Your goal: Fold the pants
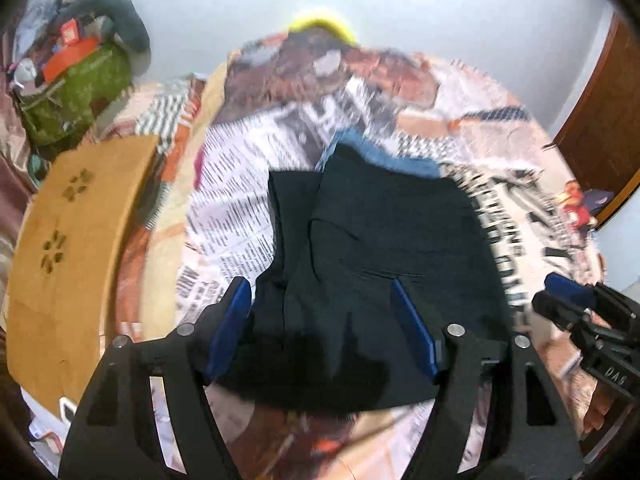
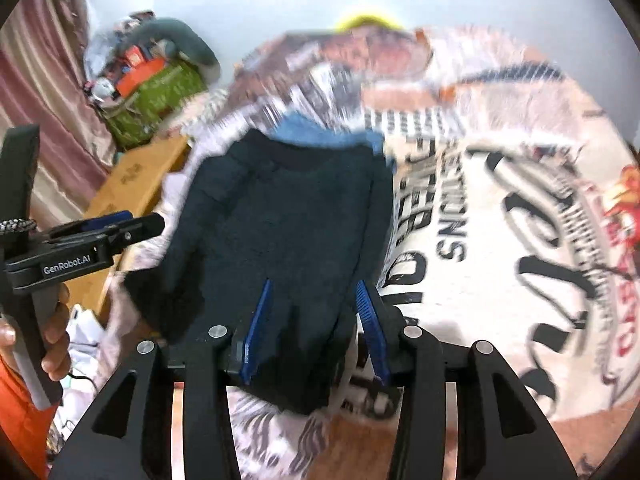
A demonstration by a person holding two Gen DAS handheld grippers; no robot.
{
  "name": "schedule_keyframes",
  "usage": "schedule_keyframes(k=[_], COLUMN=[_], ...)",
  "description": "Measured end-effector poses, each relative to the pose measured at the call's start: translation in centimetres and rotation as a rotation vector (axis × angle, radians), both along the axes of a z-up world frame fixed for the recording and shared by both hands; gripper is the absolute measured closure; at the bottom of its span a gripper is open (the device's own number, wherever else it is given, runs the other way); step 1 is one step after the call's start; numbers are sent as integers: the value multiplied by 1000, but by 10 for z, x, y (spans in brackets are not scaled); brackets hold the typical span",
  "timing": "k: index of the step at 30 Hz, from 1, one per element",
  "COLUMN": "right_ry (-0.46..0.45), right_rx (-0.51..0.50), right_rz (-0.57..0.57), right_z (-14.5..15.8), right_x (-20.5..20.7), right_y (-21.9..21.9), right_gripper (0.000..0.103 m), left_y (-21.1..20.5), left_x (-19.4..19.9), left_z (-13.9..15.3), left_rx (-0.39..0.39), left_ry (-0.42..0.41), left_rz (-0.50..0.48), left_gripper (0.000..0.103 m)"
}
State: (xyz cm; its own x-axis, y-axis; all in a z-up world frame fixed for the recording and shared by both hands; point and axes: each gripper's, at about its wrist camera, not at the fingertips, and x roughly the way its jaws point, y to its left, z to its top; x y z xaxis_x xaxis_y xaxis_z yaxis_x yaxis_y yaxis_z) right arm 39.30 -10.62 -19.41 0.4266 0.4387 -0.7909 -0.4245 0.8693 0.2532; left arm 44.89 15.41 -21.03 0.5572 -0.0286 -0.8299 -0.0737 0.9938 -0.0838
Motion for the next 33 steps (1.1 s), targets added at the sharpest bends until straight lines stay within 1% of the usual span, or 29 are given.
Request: schedule_keyframes(k=[3,6,7,8,11,13,16,20,26,28,30,32,33], right_ry=[-99,-213,-235,-278,-358,-399,-479,-552,-653,-673,-688,-703,-709], right_rx=[23,41,47,61,100,128,163,186,201,198,197,197,196], right_rz=[7,20,24,28,44,46,56,65,54,52,42,33,24], right_z=[40,83,92,108,140,156,183,202,218,219,219,218,218], right_x=[-24,-54,-59,-70,-98,-116,-154,-191,-246,-257,-267,-272,-275], right_y=[-13,-22,-20,-24,-25,-28,-36,-44,-57,-58,-59,-60,-61], right_gripper=[63,63,63,63,63,63,63,63,63,63,59,44,41], left_y=[-7,-19,-24,-29,-42,-52,-65,-84,-102,-108,-113,-116,-116], left_x=[-30,-61,-73,-87,-123,-152,-193,-250,-315,-333,-347,-357,-360], left_z=[37,77,90,105,139,162,186,210,225,227,229,229,228], left_rx=[-6,6,14,22,41,53,61,93,127,148,155,159,161], left_ry=[-51,-115,-141,-172,-252,-311,-395,-518,-654,-692,-721,-745,-751], left_rz=[-9,-28,-34,-39,-49,-53,-45,-31,-9,-2,-8,-7,-7], left_gripper=[23,23,23,23,23,22,22,22,22,19,10,6,3])
